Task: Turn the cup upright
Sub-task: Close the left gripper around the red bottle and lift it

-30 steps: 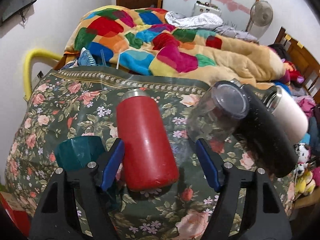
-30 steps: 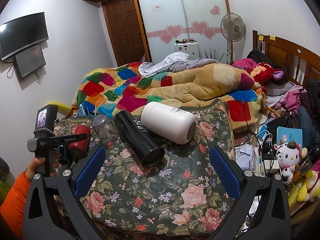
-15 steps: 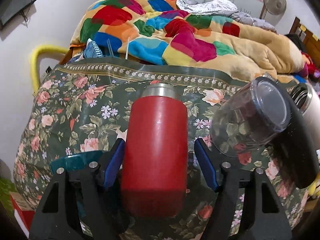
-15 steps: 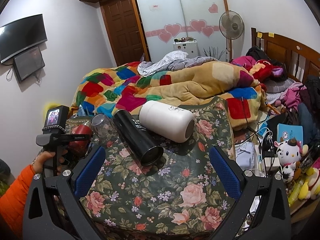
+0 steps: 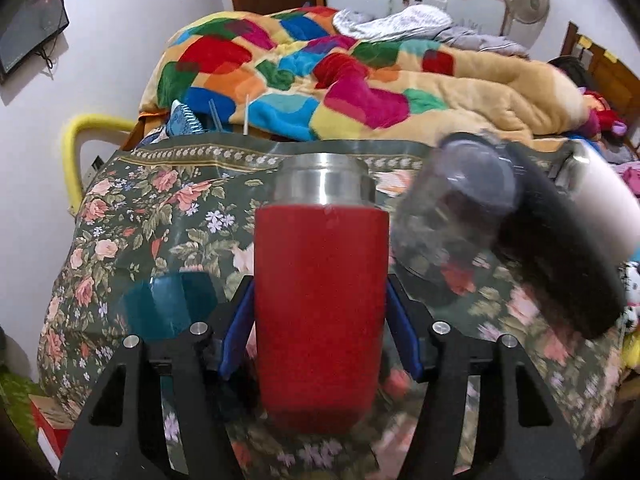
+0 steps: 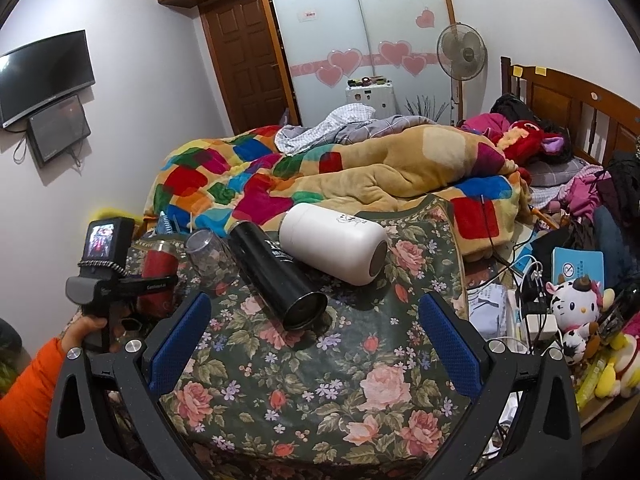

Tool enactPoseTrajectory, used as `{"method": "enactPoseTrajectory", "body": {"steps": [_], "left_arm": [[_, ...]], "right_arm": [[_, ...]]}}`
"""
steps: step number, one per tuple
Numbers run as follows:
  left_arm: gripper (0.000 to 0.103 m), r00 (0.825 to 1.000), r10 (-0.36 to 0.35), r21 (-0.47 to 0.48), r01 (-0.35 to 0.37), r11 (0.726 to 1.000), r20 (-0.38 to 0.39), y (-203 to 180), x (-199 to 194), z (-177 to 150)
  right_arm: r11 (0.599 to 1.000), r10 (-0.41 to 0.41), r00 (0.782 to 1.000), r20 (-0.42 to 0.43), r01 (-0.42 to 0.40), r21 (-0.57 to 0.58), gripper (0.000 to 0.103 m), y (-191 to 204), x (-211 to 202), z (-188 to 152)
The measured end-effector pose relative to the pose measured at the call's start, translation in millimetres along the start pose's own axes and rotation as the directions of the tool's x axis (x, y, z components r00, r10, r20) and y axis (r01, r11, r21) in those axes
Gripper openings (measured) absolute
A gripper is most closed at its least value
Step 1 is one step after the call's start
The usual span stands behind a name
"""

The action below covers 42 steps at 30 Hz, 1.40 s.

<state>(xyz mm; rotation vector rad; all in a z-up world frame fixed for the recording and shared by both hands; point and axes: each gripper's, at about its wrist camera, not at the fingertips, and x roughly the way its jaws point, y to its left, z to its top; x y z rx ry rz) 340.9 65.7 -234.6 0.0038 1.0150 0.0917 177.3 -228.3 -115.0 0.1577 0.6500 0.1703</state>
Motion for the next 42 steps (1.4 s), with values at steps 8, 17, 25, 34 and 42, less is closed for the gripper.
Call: {"method": "enactPoseTrajectory", "body": {"steps": [8, 17, 25, 34, 42], "left_arm": [[0.061, 0.996, -0.068, 0.037, 0.066, 0.997, 0.052, -16.4, -49.2, -26.4], [0.061, 0.984, -0.168, 0.142, 0.157, 0.977, 0.067, -57.0, -94.8, -58.5], [0.061, 0.968, -0.249, 0.178, 0.246, 0.953, -0.002, -102.7, -90.7, -88.7], [0.061, 0.965, -0.250, 0.233, 0.262, 0.937, -0.079, -135.7, -62.5, -93.8], [0.061, 0.963, -0.249, 0.234, 0.266, 0.935, -0.102, -141.4, -44.5, -84.7]], "right_arm": [[1.000, 0.008, 1.000, 0.010, -0.008, -0.029, 0.103, 12.4, -9.0, -2.6], [0.999, 0.007, 1.000, 0.029, -0.006, -0.048, 0.103, 16.7, -24.5, -5.1], [0.999, 0.006, 1.000, 0.024, -0.004, -0.050, 0.103, 12.9, -33.3, -13.5], [0.999, 0.007, 1.000, -0.005, -0.008, -0.051, 0.103, 8.7, -31.9, -20.9], [0.998, -0.001, 0.999, -0.043, -0.002, -0.059, 0.103, 8.8, -18.0, -23.5]]}}
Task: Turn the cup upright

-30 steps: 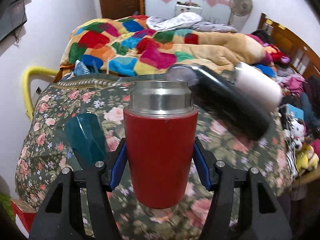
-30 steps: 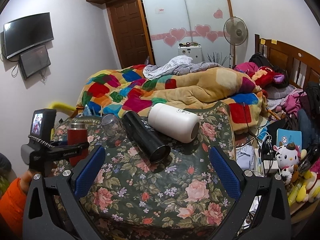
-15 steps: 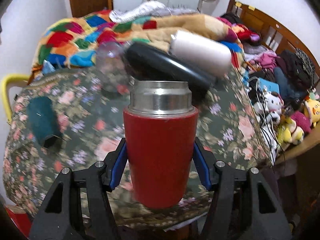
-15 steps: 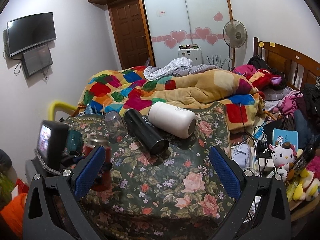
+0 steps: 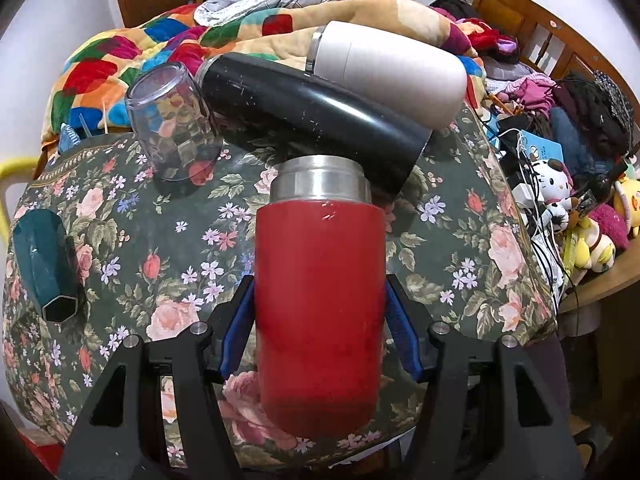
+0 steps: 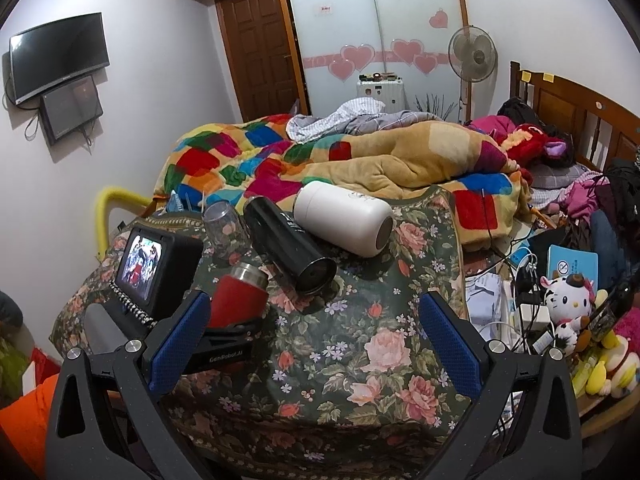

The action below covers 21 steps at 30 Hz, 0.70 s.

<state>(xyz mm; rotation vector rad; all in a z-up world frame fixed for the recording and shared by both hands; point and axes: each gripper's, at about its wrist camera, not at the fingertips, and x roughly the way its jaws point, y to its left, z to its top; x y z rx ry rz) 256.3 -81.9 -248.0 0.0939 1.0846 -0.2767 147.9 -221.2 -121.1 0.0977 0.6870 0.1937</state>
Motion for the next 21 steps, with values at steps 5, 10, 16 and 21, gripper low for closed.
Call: {"method": "enactPoseTrajectory", "body": {"steps": [5, 10, 16, 21], "left_arm": [[0.061, 1.000, -0.016, -0.004, 0.016, 1.000, -0.005, 1.8, 4.6, -0.5], [0.061, 0.999, -0.002, 0.009, 0.002, 1.000, 0.034, 2.9, -0.5, 3.0], [0.062, 0.994, 0.006, 0.012, -0.008, 1.000, 0.112, 10.3, -31.9, 2.3], [0.065, 0.979, 0.043, -0.064, -0.030, 0.997, 0.199, 39.4, -71.9, -10.3]], "right_arm": [[1.000, -0.008, 1.000, -0.027, 0.008, 0.005, 0.103, -2.2, 10.2, 0.1], [1.000, -0.018, 0.999, -0.039, 0.018, 0.003, 0.103, 0.2, 14.2, -0.2], [1.000, -0.028, 0.999, -0.042, 0.028, -0.004, 0.103, 5.4, 16.9, 3.1], [1.000, -0.002, 0.998, -0.070, 0.002, -0.007, 0.103, 14.6, 34.3, 9.1]]}}
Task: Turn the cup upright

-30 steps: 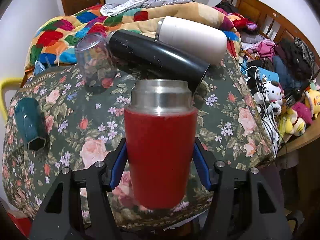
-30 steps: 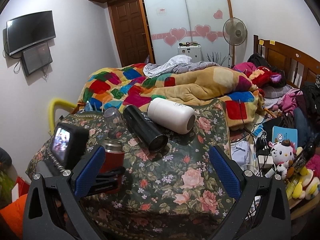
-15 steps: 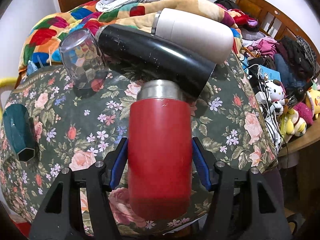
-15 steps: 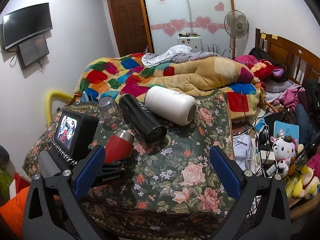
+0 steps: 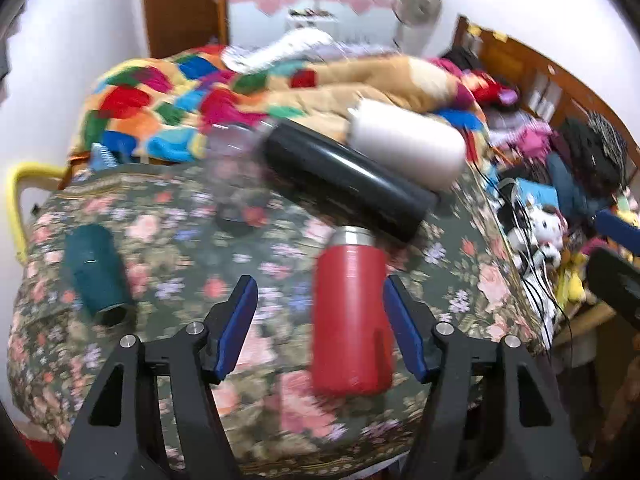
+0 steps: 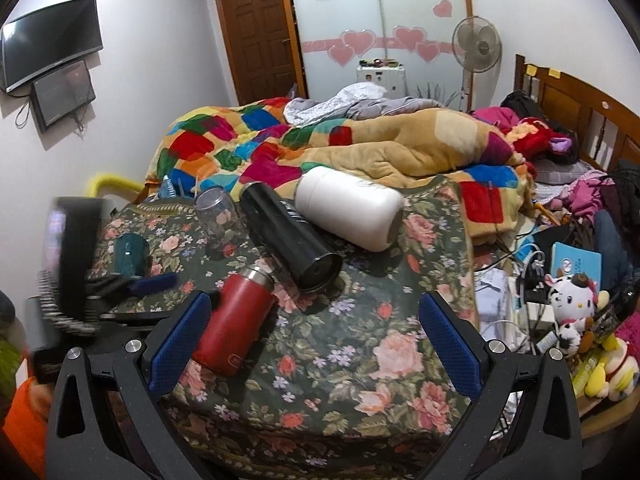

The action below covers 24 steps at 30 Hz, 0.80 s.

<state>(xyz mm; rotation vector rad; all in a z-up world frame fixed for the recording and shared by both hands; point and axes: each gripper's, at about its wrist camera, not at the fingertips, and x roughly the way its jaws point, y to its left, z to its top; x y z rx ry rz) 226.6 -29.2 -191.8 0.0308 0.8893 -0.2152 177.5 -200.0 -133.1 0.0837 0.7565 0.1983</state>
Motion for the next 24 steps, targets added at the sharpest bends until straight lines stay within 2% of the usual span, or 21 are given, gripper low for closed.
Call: {"method": "enactPoseTrajectory", "body": {"steps": [4, 7, 11, 14, 19, 24], "left_arm": [[0.070, 0.993, 0.098, -0.024, -0.097, 0.995, 0.067, 24.9, -28.7, -11.4], [0.070, 0.989, 0.129, -0.051, -0.126, 0.991, 0.069, 42.2, -36.9, -22.2], [0.070, 0.987, 0.152, -0.089, -0.147, 0.985, 0.051, 61.0, -39.9, -39.9], [0.070, 0.985, 0.164, -0.111, -0.158, 0.981, 0.046, 68.5, -43.1, -53.4], [0.070, 0.987, 0.153, -0.131, -0.146, 0.981, 0.045, 70.0, -43.9, -62.8], [0.070, 0.988, 0.144, -0.153, -0.134, 0.979, 0.053, 72.6, -43.7, -62.1]], "right_arm": [[0.998, 0.063, 0.995, -0.080, -0.063, -0.007, 0.103, 16.3, 31.9, 1.1], [0.995, 0.098, 0.983, -0.156, -0.099, -0.002, 0.097, 29.0, 60.6, -1.6], [0.989, 0.149, 0.949, -0.277, -0.144, 0.039, 0.081, 41.9, 99.5, -5.7], [0.982, 0.185, 0.918, -0.350, -0.166, 0.086, 0.075, 48.5, 122.3, -10.0], [0.983, 0.183, 0.891, -0.414, -0.152, 0.108, 0.073, 54.0, 145.9, -12.0], [0.974, 0.223, 0.853, -0.472, -0.170, 0.152, 0.069, 52.7, 166.2, -9.6]]}}
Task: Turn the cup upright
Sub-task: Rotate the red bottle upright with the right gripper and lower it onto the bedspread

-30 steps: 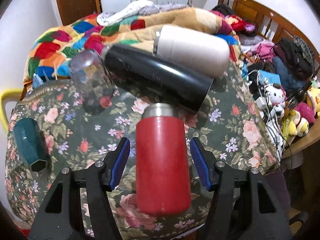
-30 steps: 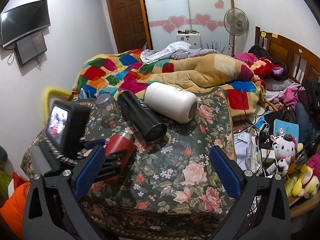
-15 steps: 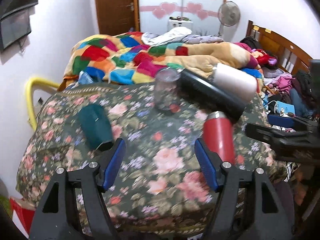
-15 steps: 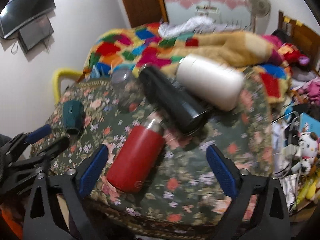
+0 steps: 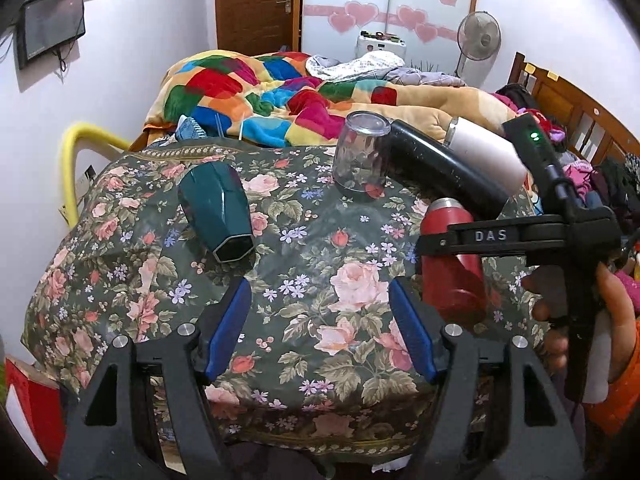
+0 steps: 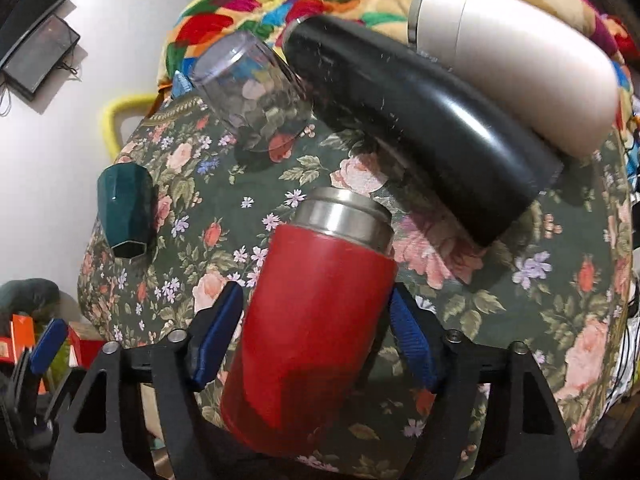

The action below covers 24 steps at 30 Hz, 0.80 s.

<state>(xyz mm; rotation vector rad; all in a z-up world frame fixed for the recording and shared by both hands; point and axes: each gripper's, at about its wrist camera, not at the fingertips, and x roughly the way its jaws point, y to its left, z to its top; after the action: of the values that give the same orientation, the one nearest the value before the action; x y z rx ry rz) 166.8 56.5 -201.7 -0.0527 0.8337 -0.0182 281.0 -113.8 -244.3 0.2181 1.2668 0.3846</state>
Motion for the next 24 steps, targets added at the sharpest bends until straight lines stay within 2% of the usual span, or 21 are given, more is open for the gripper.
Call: {"method": "enactPoseTrajectory", "body": {"steps": [4, 7, 9, 13, 16, 24], "left_arm": [[0.070, 1.000, 0.005, -0.016, -0.005, 1.000, 0.000, 2.1, 1.3, 0.3], [0.070, 1.000, 0.004, -0.022, -0.004, 1.000, 0.002, 4.5, 0.6, 0.7], [0.070, 1.000, 0.007, -0.024, -0.007, 1.000, 0.004, 6.2, -0.1, 0.9], [0.070, 1.000, 0.010, -0.029, -0.010, 1.000, 0.009, 6.7, -1.7, 1.6], [0.070, 1.000, 0.009, -0.036, -0.009, 0.999, 0.012, 6.4, -3.2, 2.0], [0.070, 1.000, 0.008, -0.040, -0.008, 0.999, 0.018, 6.1, -5.3, 4.3]], "right_arm": [[1.000, -0.008, 1.000, 0.000, 0.008, -0.022, 0.065, 4.9, -3.4, 2.5], [0.997, -0.004, 0.999, 0.032, 0.006, -0.073, 0.062, 14.7, -14.7, 2.1], [0.992, -0.005, 0.997, 0.082, 0.015, -0.123, 0.060, 24.8, -29.5, -0.3], [0.975, -0.019, 0.982, 0.186, 0.060, -0.216, 0.059, 44.7, -55.0, -4.5], [0.959, -0.050, 0.971, 0.232, 0.111, -0.260, 0.059, 55.6, -58.3, -5.1], [0.940, -0.081, 0.956, 0.282, 0.167, -0.298, 0.059, 65.6, -61.9, 2.0]]}}
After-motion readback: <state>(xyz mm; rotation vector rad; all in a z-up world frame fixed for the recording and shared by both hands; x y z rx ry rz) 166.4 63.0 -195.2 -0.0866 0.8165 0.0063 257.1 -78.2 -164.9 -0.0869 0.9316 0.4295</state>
